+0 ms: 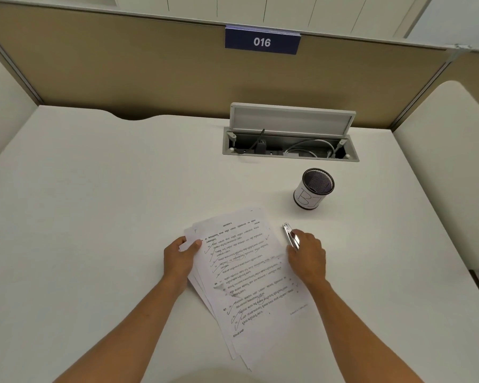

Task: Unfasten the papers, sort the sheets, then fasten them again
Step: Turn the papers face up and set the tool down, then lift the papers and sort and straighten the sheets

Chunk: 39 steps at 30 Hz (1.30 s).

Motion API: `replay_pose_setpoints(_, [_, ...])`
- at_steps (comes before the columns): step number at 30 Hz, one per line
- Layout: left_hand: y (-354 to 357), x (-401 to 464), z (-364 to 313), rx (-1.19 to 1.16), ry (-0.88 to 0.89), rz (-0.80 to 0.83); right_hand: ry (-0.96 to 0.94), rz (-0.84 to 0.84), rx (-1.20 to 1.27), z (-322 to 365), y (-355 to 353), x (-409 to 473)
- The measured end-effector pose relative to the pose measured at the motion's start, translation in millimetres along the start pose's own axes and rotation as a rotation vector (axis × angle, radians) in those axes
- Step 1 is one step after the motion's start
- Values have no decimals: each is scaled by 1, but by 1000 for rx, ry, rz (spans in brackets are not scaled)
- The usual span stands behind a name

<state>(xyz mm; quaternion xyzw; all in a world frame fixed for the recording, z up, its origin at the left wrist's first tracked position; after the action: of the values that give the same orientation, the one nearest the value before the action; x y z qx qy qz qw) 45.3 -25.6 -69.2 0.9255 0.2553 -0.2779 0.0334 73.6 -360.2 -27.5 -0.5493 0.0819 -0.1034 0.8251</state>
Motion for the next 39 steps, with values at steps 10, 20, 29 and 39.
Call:
replay_pose_setpoints(10, [-10, -12, -53, -52, 197, 92, 2, -168, 156, 6, -10, -11])
replay_pose_setpoints(20, [-13, -49, -148, -241, 385, 284, 439, -72, 870, 7, 14, -46])
replay_pose_setpoints(29, [8, -98, -207, -351, 480, 500, 576, 448, 1442, 56, 53, -54])
replay_pose_setpoints(39, [3, -91, -205, -437, 445, 536, 558, 857, 1894, 90, 50, -62])
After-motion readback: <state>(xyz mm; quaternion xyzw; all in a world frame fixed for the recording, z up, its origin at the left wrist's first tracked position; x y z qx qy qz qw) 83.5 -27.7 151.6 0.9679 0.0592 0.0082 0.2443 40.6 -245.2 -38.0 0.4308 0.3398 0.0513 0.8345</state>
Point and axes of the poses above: each hand's wrist, its own x-axis towards the middle knuckle, its own y-axis out of the palm, z = x × y, the point moved 7 cm from there along x, towards the middle knuckle, and after that the axes turned 7 degrees about -z, right-handed, at the moved point
